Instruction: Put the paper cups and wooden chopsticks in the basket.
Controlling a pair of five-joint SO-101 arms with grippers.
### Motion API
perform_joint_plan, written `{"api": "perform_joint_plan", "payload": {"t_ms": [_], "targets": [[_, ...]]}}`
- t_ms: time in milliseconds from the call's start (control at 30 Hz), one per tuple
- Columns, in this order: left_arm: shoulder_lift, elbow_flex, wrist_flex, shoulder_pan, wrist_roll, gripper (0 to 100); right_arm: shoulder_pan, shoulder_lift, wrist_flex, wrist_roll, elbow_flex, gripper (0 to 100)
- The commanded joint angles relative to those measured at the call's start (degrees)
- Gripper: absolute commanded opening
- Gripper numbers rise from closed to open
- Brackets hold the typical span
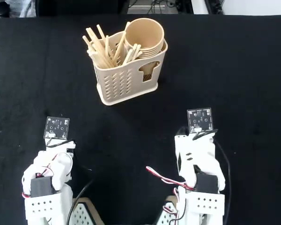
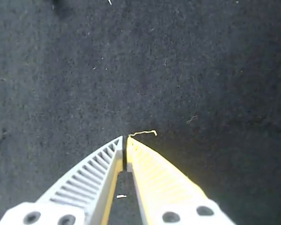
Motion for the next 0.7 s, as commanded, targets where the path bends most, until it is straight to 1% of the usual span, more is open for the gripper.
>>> {"api": "perform_joint_plan", "payload": {"t_ms": [0, 200, 400, 667], "targets": [[-0.4, 1.1, -0.3, 0.3, 0.1, 3, 0.1, -0.8, 0.1, 0.1, -0.2, 1.2], [-0.4, 1.1, -0.3, 0.3, 0.1, 3, -0.3, -2.2, 3.3, 0.1, -0.4, 1.1], [-0.4, 1.1, -0.3, 0.3, 0.1, 3, -0.3, -9.4, 10.7, 0.0, -0.8, 1.1], [-0.4, 1.1, -0.3, 0.3, 0.1, 3, -0.4, -8.7, 11.1, 0.0, -0.7, 1.2]]}}
